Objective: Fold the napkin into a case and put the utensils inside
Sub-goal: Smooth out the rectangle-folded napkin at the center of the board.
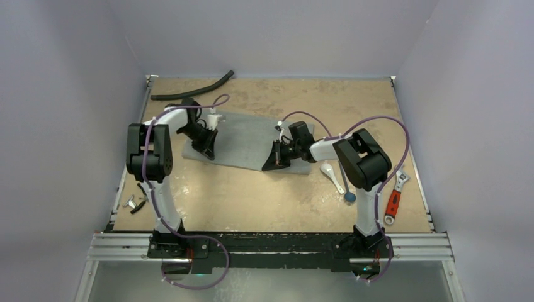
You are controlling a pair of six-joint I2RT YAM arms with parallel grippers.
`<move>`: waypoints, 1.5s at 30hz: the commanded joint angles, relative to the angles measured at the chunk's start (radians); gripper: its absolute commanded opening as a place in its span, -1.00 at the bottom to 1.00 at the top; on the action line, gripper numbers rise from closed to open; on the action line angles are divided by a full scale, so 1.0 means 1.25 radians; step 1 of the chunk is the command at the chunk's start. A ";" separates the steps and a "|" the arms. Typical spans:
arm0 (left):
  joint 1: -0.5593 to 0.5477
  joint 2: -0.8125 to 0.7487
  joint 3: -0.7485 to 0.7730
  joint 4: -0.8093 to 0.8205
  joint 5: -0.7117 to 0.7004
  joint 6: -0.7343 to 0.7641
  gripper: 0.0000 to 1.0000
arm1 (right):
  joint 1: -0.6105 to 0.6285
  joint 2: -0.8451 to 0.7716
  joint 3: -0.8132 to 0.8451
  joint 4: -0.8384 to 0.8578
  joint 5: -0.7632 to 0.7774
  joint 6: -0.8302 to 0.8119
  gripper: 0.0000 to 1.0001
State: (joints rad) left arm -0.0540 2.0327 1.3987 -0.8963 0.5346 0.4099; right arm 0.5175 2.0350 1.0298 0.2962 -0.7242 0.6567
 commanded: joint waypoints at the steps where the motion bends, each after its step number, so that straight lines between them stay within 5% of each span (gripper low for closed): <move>1: 0.064 -0.063 0.022 -0.027 -0.118 0.089 -1.00 | -0.010 0.003 -0.036 -0.094 0.082 -0.033 -1.00; 9: 0.152 -0.060 0.016 0.022 -0.253 0.139 -1.00 | -0.010 -0.008 -0.052 -0.090 0.088 -0.031 -1.00; 19: 0.176 -0.089 0.015 0.034 -0.291 0.157 -1.00 | -0.010 -0.023 -0.035 -0.108 0.092 -0.037 -1.00; 21: 0.175 -0.097 0.038 -0.005 -0.250 0.149 -0.99 | -0.010 -0.043 -0.021 -0.129 0.095 -0.044 -0.84; 27: 0.169 -0.147 0.126 -0.130 -0.104 0.123 -0.69 | -0.015 -0.149 0.004 -0.216 0.127 -0.059 0.12; 39: 0.022 -0.167 -0.028 0.054 -0.168 0.048 -0.78 | -0.117 -0.297 -0.120 -0.283 0.149 -0.091 0.01; 45: 0.022 -0.136 -0.070 0.115 -0.229 0.043 -0.86 | -0.206 -0.424 -0.215 -0.336 0.219 -0.093 0.26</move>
State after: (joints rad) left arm -0.0402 1.8572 1.3338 -0.8360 0.3008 0.4850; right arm 0.3042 1.6226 0.8135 -0.0463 -0.5301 0.5575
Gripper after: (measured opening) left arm 0.077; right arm 0.604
